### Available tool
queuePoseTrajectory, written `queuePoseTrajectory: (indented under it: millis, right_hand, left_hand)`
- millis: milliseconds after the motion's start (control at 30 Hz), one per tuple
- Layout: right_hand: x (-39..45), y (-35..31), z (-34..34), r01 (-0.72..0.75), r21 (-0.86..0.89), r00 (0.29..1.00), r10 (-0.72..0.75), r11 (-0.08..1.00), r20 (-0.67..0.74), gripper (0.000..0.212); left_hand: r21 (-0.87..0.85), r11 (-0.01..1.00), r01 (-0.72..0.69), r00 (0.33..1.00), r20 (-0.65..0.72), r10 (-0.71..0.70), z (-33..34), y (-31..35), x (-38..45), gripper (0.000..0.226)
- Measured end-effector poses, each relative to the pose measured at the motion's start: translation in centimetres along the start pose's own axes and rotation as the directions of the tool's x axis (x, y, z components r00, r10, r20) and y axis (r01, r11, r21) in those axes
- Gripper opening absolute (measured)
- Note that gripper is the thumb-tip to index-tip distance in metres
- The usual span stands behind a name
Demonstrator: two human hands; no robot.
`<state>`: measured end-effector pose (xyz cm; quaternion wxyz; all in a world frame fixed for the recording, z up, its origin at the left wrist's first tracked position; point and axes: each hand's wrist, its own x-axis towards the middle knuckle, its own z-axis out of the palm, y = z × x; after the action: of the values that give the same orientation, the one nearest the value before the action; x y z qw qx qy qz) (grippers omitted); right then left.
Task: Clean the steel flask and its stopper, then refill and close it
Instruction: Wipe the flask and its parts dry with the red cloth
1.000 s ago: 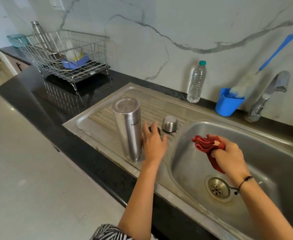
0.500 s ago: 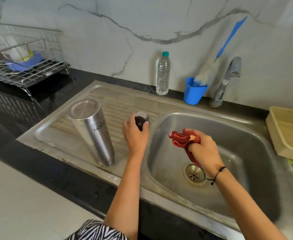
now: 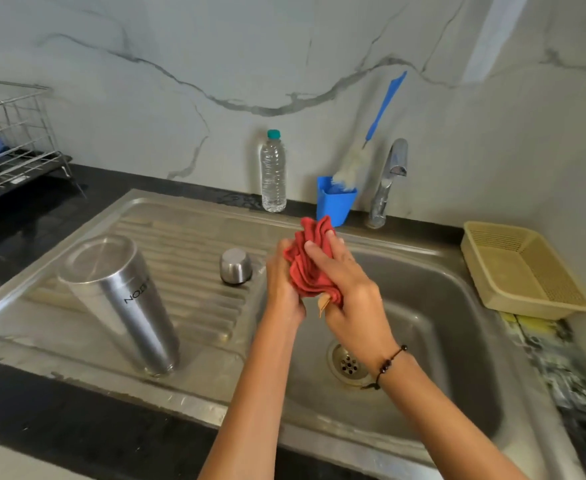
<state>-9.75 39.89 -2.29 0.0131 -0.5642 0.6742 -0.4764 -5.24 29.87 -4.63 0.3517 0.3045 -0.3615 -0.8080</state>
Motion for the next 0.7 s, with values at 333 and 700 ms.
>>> queuePoseTrajectory:
  millis: [333,700]
  right_hand:
    - [0.5,1.7,-1.3,0.08,0.085,0.996,-0.082,0.993,0.022,0.068]
    - [2.1,3.1,-1.2,-0.114,0.138,0.993,0.108,0.984,0.048,0.069]
  left_hand:
    - [-0.002,0.997,0.077,0.997,0.018,-0.077,1.0,1.0,0.2,0.045]
    - [0.156,0.987,0.045,0.996,-0.088,-0.031,1.3,1.3,-1.2,0.041]
